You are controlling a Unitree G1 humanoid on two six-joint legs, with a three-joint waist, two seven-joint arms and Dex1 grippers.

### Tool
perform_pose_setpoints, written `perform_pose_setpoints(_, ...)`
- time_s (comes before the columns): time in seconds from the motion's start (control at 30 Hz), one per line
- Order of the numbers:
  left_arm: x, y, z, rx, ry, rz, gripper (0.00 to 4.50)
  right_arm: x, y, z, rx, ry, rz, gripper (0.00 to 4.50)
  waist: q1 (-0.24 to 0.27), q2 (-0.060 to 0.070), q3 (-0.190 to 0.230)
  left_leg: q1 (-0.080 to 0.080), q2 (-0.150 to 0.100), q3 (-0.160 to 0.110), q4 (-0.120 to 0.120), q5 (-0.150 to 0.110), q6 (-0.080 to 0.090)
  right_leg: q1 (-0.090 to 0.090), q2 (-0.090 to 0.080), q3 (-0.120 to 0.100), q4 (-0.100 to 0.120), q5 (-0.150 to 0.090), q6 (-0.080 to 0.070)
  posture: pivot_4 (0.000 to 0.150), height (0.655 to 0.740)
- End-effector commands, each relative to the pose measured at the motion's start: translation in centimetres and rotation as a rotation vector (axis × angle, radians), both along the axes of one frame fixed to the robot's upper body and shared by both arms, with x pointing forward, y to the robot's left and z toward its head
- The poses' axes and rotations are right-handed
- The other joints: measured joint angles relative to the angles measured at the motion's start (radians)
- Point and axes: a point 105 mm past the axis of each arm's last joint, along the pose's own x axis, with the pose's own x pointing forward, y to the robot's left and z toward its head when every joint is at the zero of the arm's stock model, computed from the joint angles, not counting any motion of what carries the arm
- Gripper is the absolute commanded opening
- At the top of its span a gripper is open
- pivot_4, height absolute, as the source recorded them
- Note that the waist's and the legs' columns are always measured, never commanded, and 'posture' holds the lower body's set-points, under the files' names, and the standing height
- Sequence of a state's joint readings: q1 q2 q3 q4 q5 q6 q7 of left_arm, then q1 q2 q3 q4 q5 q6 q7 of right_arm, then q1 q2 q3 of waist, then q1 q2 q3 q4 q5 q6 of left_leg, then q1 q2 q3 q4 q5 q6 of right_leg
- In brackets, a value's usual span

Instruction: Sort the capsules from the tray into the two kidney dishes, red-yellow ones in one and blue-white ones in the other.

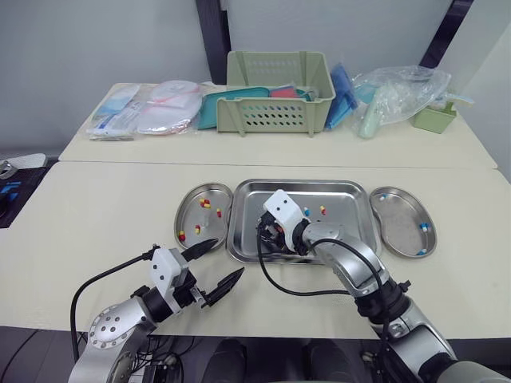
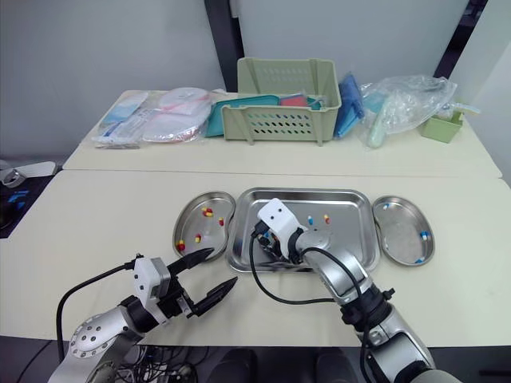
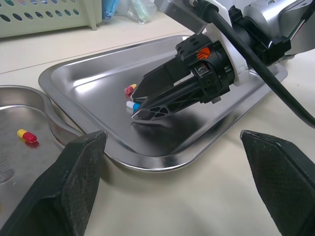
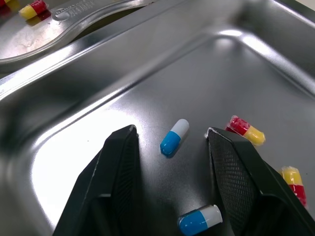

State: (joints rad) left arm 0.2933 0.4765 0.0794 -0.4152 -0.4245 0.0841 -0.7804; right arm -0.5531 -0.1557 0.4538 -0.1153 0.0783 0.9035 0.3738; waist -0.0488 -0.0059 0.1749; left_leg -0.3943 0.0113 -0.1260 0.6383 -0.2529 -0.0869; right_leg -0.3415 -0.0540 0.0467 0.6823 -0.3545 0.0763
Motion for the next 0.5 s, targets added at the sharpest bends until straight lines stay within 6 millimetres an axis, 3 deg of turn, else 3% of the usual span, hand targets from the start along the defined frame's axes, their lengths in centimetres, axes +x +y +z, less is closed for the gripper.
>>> perform_pose_setpoints(0.03,-0.17,-0.45,0.79,0.003,-0.031,-0.015,4.50,0.01,0.07,-0.02,0.008,0.018,0.004,2.09,-0.001,0.000,0.000,0.000,0.000,0.000,0.000,0.000,0.000,0.000,0.000,0.000,0.000,0.000,0.000,0.150,0.7400)
perform_pose_setpoints(0.3,-0.24,-0.39,0.52,0.005,-0.025,-0.010,4.50,-0.23,0.23,-0.38,-0.005,0.027,0.026,0.17,-0.005,0.000,0.000,0.000,0.000,0.000,-0.001,0.000,0.000,0.000,0.000,0.000,0.000,0.000,0.000,0.150,0.7400)
perform_pose_setpoints(0.5,-0.40,0.15,0.08,0.016,-0.015,-0.003,4.50,-0.55,0.61,0.39,-0.017,-0.035,0.091,0.02,-0.005,0.000,0.000,0.000,0.000,0.000,-0.001,0.000,0.000,0.000,0.000,0.000,0.000,0.000,0.000,0.150,0.7400)
